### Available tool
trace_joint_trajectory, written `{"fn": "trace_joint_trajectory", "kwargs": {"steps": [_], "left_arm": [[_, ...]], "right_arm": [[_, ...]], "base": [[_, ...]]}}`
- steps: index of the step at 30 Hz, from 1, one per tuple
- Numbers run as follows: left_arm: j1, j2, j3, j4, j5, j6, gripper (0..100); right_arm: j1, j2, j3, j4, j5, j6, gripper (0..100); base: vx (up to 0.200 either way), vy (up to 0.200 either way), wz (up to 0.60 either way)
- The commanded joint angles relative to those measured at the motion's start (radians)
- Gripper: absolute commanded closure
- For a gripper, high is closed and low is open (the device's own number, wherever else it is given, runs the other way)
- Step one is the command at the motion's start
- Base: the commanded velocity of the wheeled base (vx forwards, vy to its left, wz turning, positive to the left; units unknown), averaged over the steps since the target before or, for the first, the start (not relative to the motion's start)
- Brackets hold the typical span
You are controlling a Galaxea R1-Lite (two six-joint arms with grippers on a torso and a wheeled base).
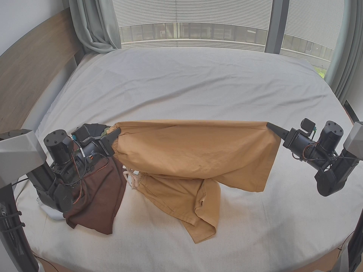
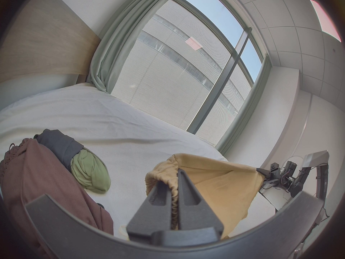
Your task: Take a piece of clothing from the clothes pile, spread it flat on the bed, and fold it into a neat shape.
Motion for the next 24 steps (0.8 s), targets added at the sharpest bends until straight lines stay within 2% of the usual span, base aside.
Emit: {"fn": "trace_joint_trajectory", "kwargs": {"steps": [1, 14, 24], "left_arm": [[-0.001, 0.068, -0.062, -0.001, 0.033, -0.001, 100], [-0.041, 0.155, -0.194, 0.001, 0.087, -0.038, 100], [-0.047, 0.25, -0.334, 0.004, 0.087, -0.085, 100]], "right_arm": [[-0.001, 0.073, -0.072, -0.001, 0.001, 0.004, 100], [-0.017, 0.211, -0.239, 0.001, -0.002, 0.007, 100], [-0.04, 0.266, -0.336, 0.052, -0.005, 0.008, 100]], "base": [[0.0, 0.0, 0.0], [0.0, 0.0, 0.0], [0.0, 0.0, 0.0]]}}
